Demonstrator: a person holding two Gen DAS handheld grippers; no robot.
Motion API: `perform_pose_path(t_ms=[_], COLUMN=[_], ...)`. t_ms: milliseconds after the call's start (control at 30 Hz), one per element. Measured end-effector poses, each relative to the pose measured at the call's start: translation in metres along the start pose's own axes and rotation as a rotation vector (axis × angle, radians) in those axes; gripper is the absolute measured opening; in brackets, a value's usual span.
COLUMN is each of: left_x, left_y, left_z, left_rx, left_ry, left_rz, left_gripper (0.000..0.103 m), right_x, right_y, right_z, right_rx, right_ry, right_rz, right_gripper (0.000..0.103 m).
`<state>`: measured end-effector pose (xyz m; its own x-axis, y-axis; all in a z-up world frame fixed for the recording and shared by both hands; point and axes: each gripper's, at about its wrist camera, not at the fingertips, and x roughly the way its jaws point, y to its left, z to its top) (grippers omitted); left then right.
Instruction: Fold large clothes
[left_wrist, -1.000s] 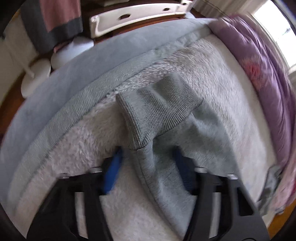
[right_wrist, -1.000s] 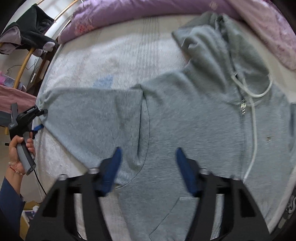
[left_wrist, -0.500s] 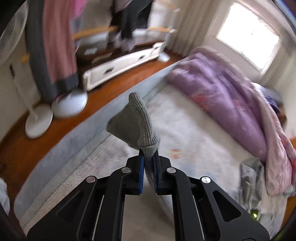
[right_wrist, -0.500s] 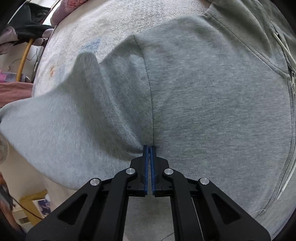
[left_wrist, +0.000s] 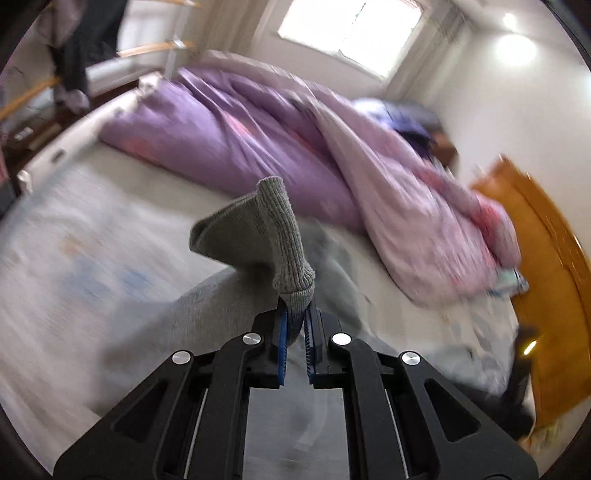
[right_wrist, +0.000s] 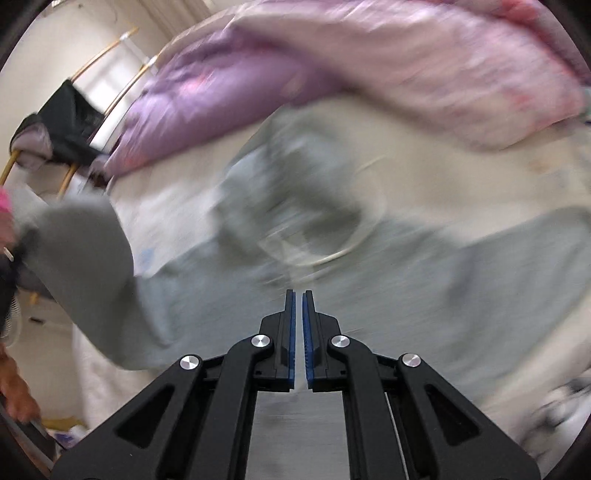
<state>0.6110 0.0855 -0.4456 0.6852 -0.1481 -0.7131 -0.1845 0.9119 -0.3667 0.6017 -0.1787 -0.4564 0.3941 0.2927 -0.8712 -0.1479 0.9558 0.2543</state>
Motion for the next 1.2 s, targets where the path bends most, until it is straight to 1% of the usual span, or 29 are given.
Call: perform_pose_path(t_ms=[33,67,100,133,167,200,233,267,333,367,400,433,467,500,567,600,633,667,700,733,767,833,900,967,1000,1100,1133,1167,1200], left_x=[0.009,0.032,0.045,0.064,0.078,0.090,0.108,0.117,0.138,0.151,0.157,0.162,0.168,0.173,0.180,0.181,0.185,0.193,0.191,0.185,0.183,0.180,0.177,0.175,0.174,0.178,0.185,0.194,0.201], left_y=[-0.014,-0.042,-0.056,-0.074,-0.080,-0.093,-0.108,-0.116,-0.129,-0.135,-0.134,-0.136,-0.140,-0.143,-0.148,-0.149,-0.151,-0.154,-0.153,-0.152,-0.152,-0.152,-0.150,-0.140,-0.136,-0.119,-0.115,-0.108,-0.102], left_z=[-0.013,-0.032,-0.045,-0.060,-0.071,-0.084,-0.099,-0.110,-0.134,-0.144,-0.151,-0.158,-0.163,-0.168,-0.175,-0.177,-0.179,-0.184,-0.185,-0.186,-0.187,-0.189,-0.188,-0.184,-0.181,-0.174,-0.176,-0.177,-0.179], left_rx=[0.013,0.035,0.049,0.068,0.089,0.116,0.149,0.165,0.194,0.208,0.213,0.215,0.222,0.224,0.257,0.281,0.287,0.279,0.260,0.243,0.235,0.230,0.221,0.178,0.158,0.096,0.088,0.087,0.080], left_ry=[0.022,0.066,0.091,0.137,0.166,0.189,0.240,0.263,0.307,0.348,0.370,0.373,0.379,0.399,0.429,0.434,0.458,0.504,0.490,0.468,0.474,0.465,0.434,0.414,0.409,0.397,0.419,0.451,0.471], left_rz=[-0.002,-0.004,-0.005,-0.013,-0.015,-0.016,-0.024,-0.022,-0.011,-0.011,0.001,0.010,0.017,0.018,0.027,0.043,0.042,0.053,0.054,0.032,0.011,-0.002,0.002,0.011,0.010,0.061,0.087,0.137,0.157], left_gripper=[0.008,0.008,0.008,0.008,0.008,0.008,0.008,0.008,0.008,0.008,0.008,0.008,0.009,0.009,0.012,0.020,0.057,0.084,0.084,0.084,0.085,0.085,0.085,0.085,0.085,0.085,0.085,0.085,0.085], right_x=[-0.010,-0.014,-0.024,-0.029,-0.036,-0.040,-0.046,-0.051,-0.055,-0.055,-0.054,-0.055,-0.055,-0.055,-0.053,-0.051,-0.048,-0.044,-0.040,-0.035,-0.030,-0.022,-0.011,0.001,0.005,0.016,0.021,0.026,0.029], right_y=[-0.024,-0.040,-0.068,-0.093,-0.121,-0.142,-0.163,-0.187,-0.218,-0.242,-0.262,-0.280,-0.302,-0.318,-0.362,-0.378,-0.395,-0.410,-0.418,-0.426,-0.435,-0.443,-0.452,-0.458,-0.460,-0.463,-0.465,-0.467,-0.468], right_z=[0.007,0.012,0.016,0.018,0.021,0.021,0.022,0.023,0.022,0.022,0.021,0.021,0.020,0.020,0.014,0.011,0.005,-0.002,-0.005,-0.010,-0.016,-0.021,-0.025,-0.027,-0.027,-0.026,-0.026,-0.026,-0.027], right_rx=[-0.007,-0.011,-0.005,0.005,0.017,0.031,0.052,0.081,0.123,0.172,0.214,0.253,0.309,0.354,0.509,0.572,0.647,0.712,0.748,0.790,0.830,0.864,0.891,0.914,0.918,0.923,0.926,0.927,0.917], right_ry=[-0.023,-0.035,-0.060,-0.080,-0.094,-0.104,-0.116,-0.131,-0.155,-0.163,-0.167,-0.172,-0.177,-0.177,-0.180,-0.173,-0.172,-0.169,-0.159,-0.147,-0.140,-0.127,-0.114,-0.113,-0.109,-0.114,-0.110,-0.102,-0.107], right_rz=[-0.044,-0.073,-0.117,-0.150,-0.206,-0.233,-0.236,-0.256,-0.307,-0.313,-0.335,-0.356,-0.370,-0.372,-0.323,-0.312,-0.301,-0.298,-0.294,-0.292,-0.290,-0.272,-0.236,-0.163,-0.161,-0.147,-0.149,-0.153,-0.153], right_gripper=[0.004,0.004,0.005,0.007,0.007,0.007,0.007,0.007,0.009,0.018,0.024,0.035,0.041,0.043,0.045,0.047,0.047,0.049,0.050,0.052,0.052,0.052,0.053,0.053,0.053,0.053,0.053,0.053,0.053])
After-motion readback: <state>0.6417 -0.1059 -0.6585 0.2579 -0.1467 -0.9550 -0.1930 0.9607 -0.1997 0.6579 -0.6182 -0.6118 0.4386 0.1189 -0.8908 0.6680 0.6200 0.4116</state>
